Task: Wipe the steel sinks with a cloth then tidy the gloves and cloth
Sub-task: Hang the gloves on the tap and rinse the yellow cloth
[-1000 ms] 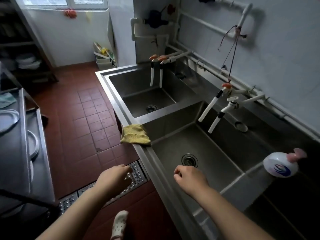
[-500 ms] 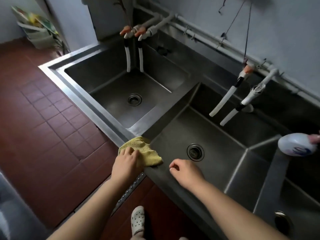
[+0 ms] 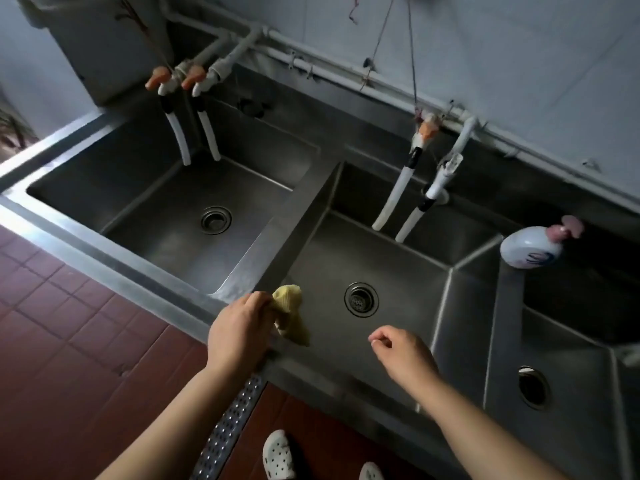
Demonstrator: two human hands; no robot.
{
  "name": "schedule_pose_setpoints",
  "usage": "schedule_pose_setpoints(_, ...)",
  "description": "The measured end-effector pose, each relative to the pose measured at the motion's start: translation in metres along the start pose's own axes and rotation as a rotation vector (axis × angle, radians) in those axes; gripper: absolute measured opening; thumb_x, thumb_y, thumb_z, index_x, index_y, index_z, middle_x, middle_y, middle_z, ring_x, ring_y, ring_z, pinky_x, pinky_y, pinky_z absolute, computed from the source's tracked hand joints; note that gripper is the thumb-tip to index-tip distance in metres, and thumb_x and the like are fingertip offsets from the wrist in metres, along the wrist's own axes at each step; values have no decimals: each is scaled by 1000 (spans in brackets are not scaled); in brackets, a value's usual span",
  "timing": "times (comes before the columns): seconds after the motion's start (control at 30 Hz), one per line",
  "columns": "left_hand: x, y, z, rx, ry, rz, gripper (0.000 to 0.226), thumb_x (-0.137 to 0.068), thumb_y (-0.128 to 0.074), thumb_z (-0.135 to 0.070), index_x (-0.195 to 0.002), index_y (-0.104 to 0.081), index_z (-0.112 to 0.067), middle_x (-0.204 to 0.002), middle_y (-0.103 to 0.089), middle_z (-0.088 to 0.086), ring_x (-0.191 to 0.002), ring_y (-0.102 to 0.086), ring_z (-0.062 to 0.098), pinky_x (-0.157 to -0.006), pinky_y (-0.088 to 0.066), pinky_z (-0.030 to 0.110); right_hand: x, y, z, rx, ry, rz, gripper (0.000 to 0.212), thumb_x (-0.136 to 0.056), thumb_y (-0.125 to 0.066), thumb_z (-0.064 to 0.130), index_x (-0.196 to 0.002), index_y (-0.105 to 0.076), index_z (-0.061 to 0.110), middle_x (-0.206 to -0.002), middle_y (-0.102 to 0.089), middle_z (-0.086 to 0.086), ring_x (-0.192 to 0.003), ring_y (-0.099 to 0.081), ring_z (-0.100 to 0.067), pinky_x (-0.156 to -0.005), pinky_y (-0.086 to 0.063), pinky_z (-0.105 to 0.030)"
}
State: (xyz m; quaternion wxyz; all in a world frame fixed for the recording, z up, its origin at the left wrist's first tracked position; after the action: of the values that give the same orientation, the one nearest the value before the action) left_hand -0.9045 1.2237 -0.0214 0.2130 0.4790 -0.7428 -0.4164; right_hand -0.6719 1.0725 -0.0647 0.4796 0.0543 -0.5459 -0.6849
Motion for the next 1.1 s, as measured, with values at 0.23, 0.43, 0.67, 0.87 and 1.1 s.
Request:
schedule_pose_setpoints(0.23, -35, -9, -106, 164, -211, 68, 19, -77, -74, -28, -95, -66, -24, -77, -60, -15, -65, -54, 4, -52, -43, 19, 6, 98, -55, -116, -79, -288, 14, -87, -57, 23, -89, -70, 28, -85, -70, 8, -81, -65, -16, -66, -46, -25)
schedule_pose_setpoints(0.43, -56, -49, -200, 146, -332, 187, 13, -81, -69, -30, -93, -65, -28, -76, -57, -16, -69, -55, 4, -57, -46, 24, -3, 198, -115, -217, -124, -501, 16, -86, -57, 17, -93, -68, 25, -91, -72, -2, -87, -66, -24, -76, -52, -36)
schedule_pose_setpoints(0.67, -71, -98, -277, 70, -375, 242, 11, -83, -67, -29, -94, -63, -31, -78, -56, -20, -71, -54, 1, -57, -40, 14, -55, 294, -179, -228, -85, -664, 18, -91, -53, 19, -100, -68, 19, -104, -69, -6, -97, -63, -27, -80, -51, -35)
schedule_pose_setpoints(0.87, -84, -129, -299, 20, -327, 246, 12, -83, -66, -31, -95, -63, -31, -80, -56, -20, -72, -52, -1, -58, -37, 10, -124, 339, -211, -135, -81, -735, 24, -88, -61, 24, -109, -62, 14, -117, -54, -9, -103, -56, -28, -77, -41, -30)
schedule_pose_setpoints(1.1, -78, -141, -293, -19, -270, 253, 13, -84, -65, -30, -96, -63, -31, -80, -58, -19, -72, -55, 0, -59, -40, 11, -170, 337, -220, 50, -96, -579, 38, -85, -63, 31, -116, -58, 10, -116, -53, -17, -101, -55, -37, -76, -40, -33)
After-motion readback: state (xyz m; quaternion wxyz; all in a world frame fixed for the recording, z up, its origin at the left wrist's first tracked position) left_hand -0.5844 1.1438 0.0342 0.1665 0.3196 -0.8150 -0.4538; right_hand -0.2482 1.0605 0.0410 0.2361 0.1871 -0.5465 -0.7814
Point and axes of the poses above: each hand's wrist, its own x-axis away from the middle knuckle, its own y-axis out of the back of the hand, z = x × y, the point moved 8 cm from there along -x, towards the middle knuckle
